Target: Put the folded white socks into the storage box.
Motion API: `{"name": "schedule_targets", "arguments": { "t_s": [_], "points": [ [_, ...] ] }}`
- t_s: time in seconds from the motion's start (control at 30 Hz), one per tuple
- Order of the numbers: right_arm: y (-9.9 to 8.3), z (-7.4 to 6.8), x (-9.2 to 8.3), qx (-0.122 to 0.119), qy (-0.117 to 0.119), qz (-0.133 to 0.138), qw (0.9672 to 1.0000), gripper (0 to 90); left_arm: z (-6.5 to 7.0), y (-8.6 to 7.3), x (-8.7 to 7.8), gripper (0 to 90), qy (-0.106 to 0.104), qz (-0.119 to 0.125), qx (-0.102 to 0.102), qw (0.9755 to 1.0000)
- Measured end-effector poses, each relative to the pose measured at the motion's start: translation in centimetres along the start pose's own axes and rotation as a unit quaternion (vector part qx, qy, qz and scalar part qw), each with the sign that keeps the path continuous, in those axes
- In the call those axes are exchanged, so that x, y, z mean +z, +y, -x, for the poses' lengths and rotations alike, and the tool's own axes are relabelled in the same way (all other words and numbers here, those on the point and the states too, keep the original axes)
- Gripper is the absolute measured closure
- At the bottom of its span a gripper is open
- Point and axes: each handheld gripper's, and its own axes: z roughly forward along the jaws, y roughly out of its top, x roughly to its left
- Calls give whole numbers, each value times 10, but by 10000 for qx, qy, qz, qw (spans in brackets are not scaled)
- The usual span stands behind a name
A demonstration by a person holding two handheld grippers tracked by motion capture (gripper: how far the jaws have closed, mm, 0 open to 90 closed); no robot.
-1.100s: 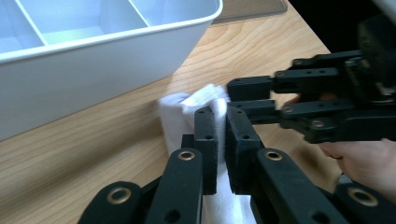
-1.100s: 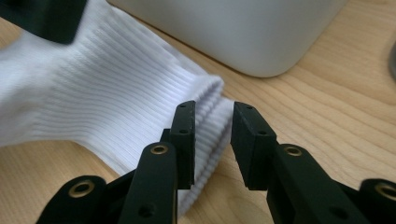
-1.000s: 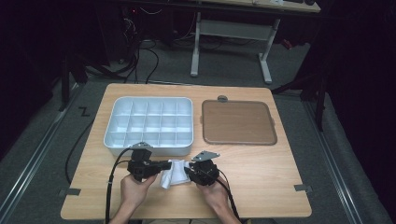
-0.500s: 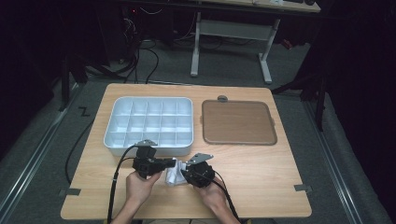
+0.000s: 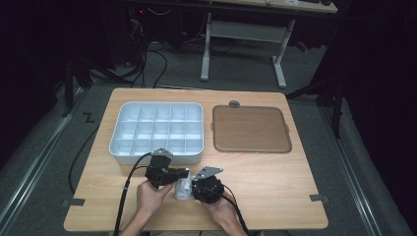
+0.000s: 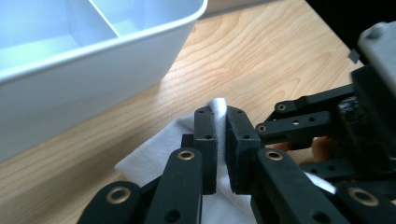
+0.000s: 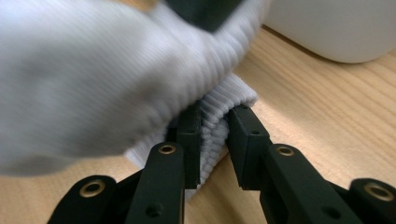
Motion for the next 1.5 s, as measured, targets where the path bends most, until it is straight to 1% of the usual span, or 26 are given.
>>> {"name": "schedule_targets", "arguments": {
  "t_s": [0.1, 0.2, 0.23, 0.27, 0.3, 0.33, 0.47, 0.53, 0.57, 0.63, 0.73, 0.77, 0.87, 0.9, 1.03, 1.07, 1.1, 1.17, 1.2, 1.23, 1.27, 1.3, 1.37, 1.4, 1.47, 1.5],
  "points": [
    [-1, 0, -2, 31, -9, 46, 10000, 710, -5, -3, 3, 842, 68, -3, -26, 10000],
    [-2, 1, -6, 104, -16, 109, 9999, 703, -7, -4, 3, 842, 118, -15, 5, 9999],
    [-3, 1, -10, 135, -36, 195, 9997, 703, -7, -5, 3, 843, 144, -14, 85, 9999],
    [-3, 1, -10, 135, -36, 195, 9997, 703, -7, -5, 3, 843, 144, -14, 85, 9999],
    [-6, 1, -17, 180, -57, 284, 9994, 704, -7, -6, 3, 842, 159, -16, 128, 9998],
    [-7, 1, -20, 229, -63, 304, 9993, 704, -7, -6, 4, 842, 171, -21, 168, 9997],
    [-10, -4, -26, 140, -47, 359, 9992, 700, -7, -9, 6, 842, 189, -12, 219, 9996],
    [-11, -7, -25, 103, -35, 311, 9995, 698, -7, -10, 6, 842, 199, -21, 266, 9994],
    [-11, -8, -24, 58, -35, 279, 9996, 697, -7, -10, 7, 842, 200, 5, 251, 9995],
    [-12, -10, -20, 71, -27, 220, 9997, 698, -7, -12, 7, 842, 194, -8, 279, 9994],
    [-13, -10, -12, -3, -49, 75, 10000, 699, -10, -12, 7, 842, 167, 23, 247, 9996],
    [-15, -10, -9, -32, -76, 65, 9999, 699, -11, -13, 8, 842, 178, 29, 309, 9994],
    [-13, -9, -6, -92, -114, 75, 9999, 698, -13, -11, 10, 842, 184, 136, 296, 9993],
    [-11, -9, -4, -114, -147, 61, 9998, 698, -15, -9, 11, 842, 194, 195, 257, 9993],
    [-5, -6, 1, -184, -221, 79, 9996, 701, -18, -5, 13, 842, 232, 234, 320, 9989],
    [-5, -6, 1, -184, -221, 79, 9996, 701, -19, -4, 13, 842, 245, 208, 395, 9987],
    [-4, -5, 3, -166, -206, 59, 9996, 702, -20, -4, 14, 842, 254, 251, 353, 9987],
    [-3, -4, 3, -182, -196, 71, 9996, 702, -21, -5, 15, 842, 256, 200, 374, 9988],
    [-3, -4, 3, -185, -203, 55, 9996, 701, -21, -7, 17, 842, 252, 213, 335, 9989],
    [-3, -4, 3, -183, -198, 67, 9996, 701, -21, -11, 18, 842, 264, 184, 449, 9985],
    [-4, -4, 3, -167, -193, 97, 9996, 701, -20, -11, 18, 844, 272, 186, 473, 9983],
    [-4, -4, 3, -168, -195, 93, 9996, 701, -21, -12, 18, 845, 273, 181, 463, 9984],
    [-3, -4, 3, -186, -203, 55, 9996, 700, -22, -12, 18, 845, 252, 167, 510, 9982],
    [-3, -4, 3, -181, -195, 68, 9996, 699, -21, -12, 18, 845, 254, 140, 574, 9979],
    [-4, -3, 3, -135, -187, 83, 9997, 685, -20, -11, 18, 842, 274, 110, 597, 9978],
    [-4, -4, 3, -98, -190, 92, 9997, 673, -19, -11, 18, 838, 291, 87, 645, 9975]
  ]
}}
